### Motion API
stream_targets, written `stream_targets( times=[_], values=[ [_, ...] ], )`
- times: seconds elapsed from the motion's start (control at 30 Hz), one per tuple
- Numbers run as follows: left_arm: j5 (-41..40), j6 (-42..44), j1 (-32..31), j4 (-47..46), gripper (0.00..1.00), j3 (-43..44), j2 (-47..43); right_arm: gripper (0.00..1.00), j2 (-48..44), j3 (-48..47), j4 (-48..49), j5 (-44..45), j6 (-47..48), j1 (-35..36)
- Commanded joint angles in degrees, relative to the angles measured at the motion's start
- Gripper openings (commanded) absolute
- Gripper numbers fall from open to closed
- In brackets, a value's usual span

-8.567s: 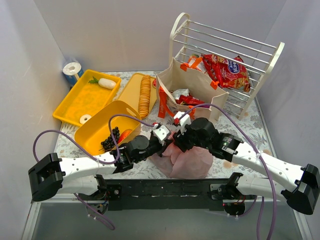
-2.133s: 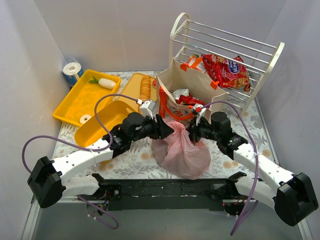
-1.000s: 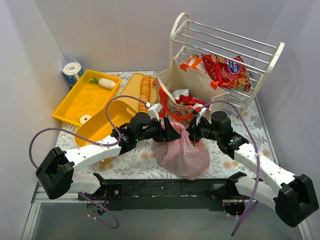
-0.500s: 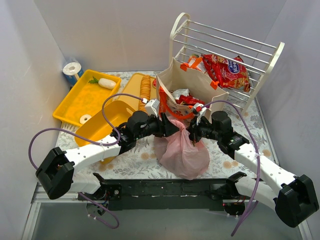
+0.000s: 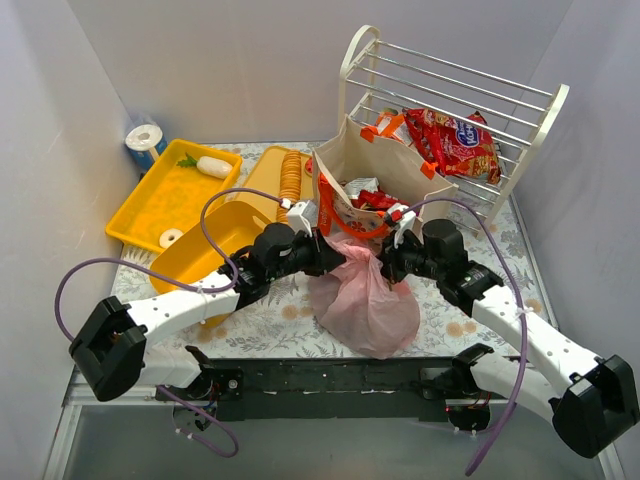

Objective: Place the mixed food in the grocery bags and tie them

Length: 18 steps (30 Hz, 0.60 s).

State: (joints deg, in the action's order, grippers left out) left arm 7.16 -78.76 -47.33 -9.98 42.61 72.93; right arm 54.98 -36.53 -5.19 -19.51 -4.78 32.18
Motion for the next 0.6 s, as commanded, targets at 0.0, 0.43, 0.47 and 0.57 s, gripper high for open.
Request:
stream_targets(
  times=[0.0,0.43,0.47,0.57],
  values=[
    [-3.47,2.38,3.82,5.14,0.0,-1.74,-3.93,0.01,-3.12,-5.82,-10.08,10.52,3.72,-0.19],
    [-3.9,5.63,8.75,8.04,0.0,-3.58,-6.65,0.01,-7.34,-7.94,-17.66,28.12,4.6,-0.28],
    [-4.08,5.81,9.01,8.39,0.0,-3.67,-6.92,0.01,-7.26,-7.5,-17.31,28.73,4.34,-0.19],
    [-4.52,6.25,9.8,9.18,0.0,-4.02,-7.71,0.01,-6.9,-6.01,-16.61,31.8,3.46,-0.19]
  ],
)
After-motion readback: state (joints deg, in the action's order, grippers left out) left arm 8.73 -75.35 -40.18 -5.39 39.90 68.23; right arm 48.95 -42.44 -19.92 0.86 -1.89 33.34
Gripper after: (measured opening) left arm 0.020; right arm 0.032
